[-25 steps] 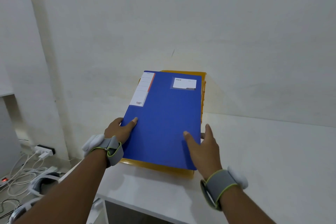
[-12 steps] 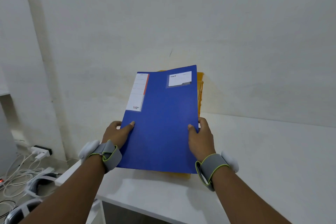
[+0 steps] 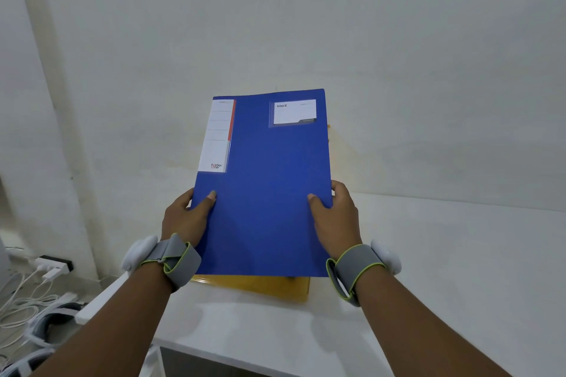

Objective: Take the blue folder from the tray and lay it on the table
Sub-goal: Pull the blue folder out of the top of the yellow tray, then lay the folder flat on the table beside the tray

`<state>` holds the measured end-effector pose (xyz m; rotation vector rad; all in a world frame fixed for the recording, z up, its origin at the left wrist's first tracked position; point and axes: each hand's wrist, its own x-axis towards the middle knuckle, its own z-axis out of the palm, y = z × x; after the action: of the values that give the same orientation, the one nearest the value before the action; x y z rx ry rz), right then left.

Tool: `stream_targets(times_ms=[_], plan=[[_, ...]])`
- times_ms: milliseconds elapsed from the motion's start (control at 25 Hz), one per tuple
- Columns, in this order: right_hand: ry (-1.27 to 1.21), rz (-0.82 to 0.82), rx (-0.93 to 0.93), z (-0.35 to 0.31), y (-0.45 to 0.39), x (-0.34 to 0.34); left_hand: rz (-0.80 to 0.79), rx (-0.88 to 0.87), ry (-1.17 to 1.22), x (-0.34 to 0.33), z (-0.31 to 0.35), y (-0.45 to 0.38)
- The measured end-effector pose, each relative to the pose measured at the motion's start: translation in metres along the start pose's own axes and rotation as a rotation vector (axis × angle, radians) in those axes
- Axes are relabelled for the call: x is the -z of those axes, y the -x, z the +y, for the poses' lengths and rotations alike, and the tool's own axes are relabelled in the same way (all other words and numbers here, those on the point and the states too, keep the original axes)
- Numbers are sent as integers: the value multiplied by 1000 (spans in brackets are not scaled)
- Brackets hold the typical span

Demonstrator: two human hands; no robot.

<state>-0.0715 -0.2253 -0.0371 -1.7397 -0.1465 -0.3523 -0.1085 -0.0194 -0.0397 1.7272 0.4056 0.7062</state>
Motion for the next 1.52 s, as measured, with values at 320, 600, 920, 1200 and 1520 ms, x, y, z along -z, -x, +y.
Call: stream_targets(times_ms=[320,600,920,1200,1520], plan=[[24,26,99,-12,-11,37,-20,-31,82,-22,27,9],[37,84,158,-18,-20,83,-51,-69,163,-55,51,24],[84,168,167,-12,-27,140,-142,-87,178,-102,66,48],[114,217,132,2,-31,185,-257,-41,171,-141,68,66],[156,237,44,37,-31,218,-368,3,82,-173,59,83]])
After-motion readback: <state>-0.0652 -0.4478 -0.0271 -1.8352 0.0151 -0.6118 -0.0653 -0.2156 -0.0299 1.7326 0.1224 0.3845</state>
